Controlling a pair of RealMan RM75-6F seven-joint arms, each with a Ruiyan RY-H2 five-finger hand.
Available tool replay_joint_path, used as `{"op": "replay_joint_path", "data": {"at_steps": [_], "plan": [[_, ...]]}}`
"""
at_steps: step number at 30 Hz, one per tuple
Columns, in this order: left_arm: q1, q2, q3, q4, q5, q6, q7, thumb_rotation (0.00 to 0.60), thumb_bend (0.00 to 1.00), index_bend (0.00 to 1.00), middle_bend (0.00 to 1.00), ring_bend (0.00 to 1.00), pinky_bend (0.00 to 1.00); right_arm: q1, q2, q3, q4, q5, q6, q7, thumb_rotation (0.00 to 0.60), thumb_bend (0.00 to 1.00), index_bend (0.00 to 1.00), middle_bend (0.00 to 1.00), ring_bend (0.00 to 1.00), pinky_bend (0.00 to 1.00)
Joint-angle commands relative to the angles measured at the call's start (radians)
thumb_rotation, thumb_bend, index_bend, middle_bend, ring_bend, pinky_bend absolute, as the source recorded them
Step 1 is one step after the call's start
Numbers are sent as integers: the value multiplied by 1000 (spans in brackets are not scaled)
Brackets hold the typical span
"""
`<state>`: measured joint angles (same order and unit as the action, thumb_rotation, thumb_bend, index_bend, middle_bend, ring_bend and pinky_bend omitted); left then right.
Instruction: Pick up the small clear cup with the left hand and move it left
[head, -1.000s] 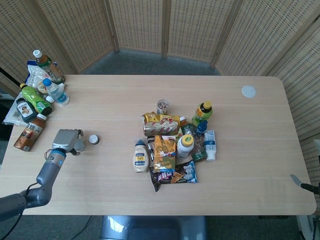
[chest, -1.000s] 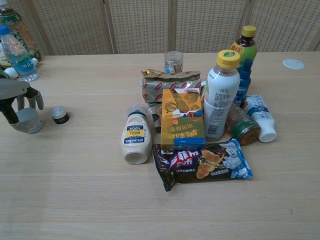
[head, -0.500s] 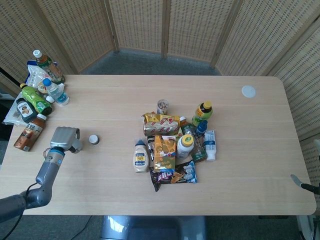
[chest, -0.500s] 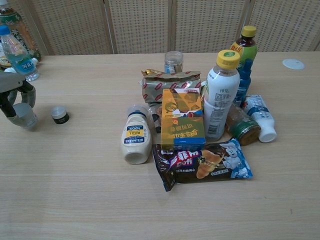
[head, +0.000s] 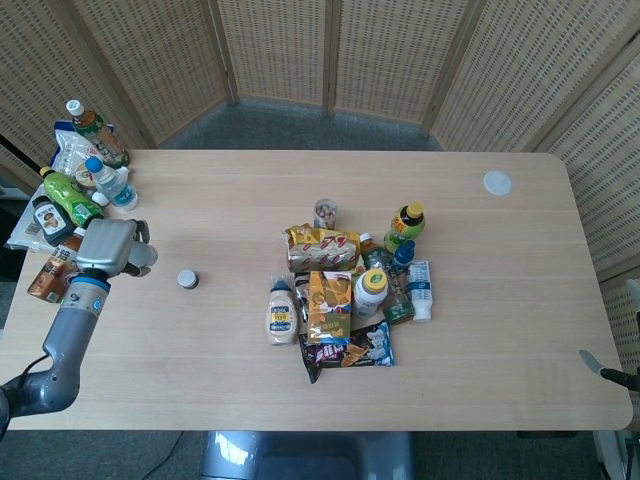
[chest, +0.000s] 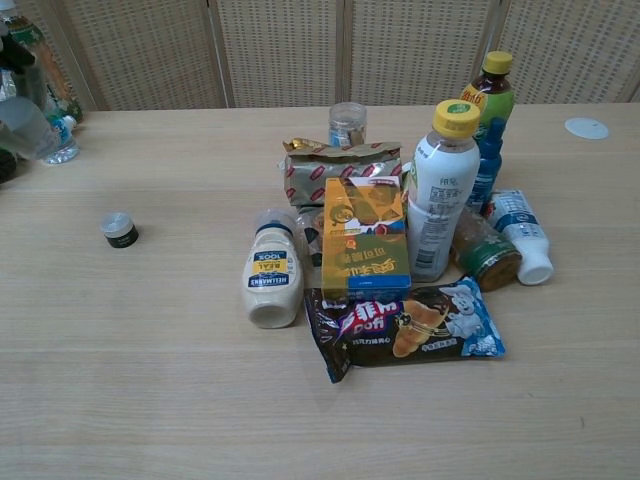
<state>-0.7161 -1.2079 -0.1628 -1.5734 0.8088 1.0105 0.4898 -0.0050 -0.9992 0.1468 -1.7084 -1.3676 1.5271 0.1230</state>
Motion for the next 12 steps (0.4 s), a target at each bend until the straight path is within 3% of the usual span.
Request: {"op": "replay_joint_path", "data": {"at_steps": [1,12], "plan": [[-17,101,-49,-126,-10,61,55,600,48,530,605,627,595,-2,3,-1,-3,-5,4,5,600,0,0,0,0,0],[-60,223,-113,-314,-62,136,145,600,46,528,607,627,595,-19,26,-5,-25,-37,40,36,600,0,0,0,0,0]]}}
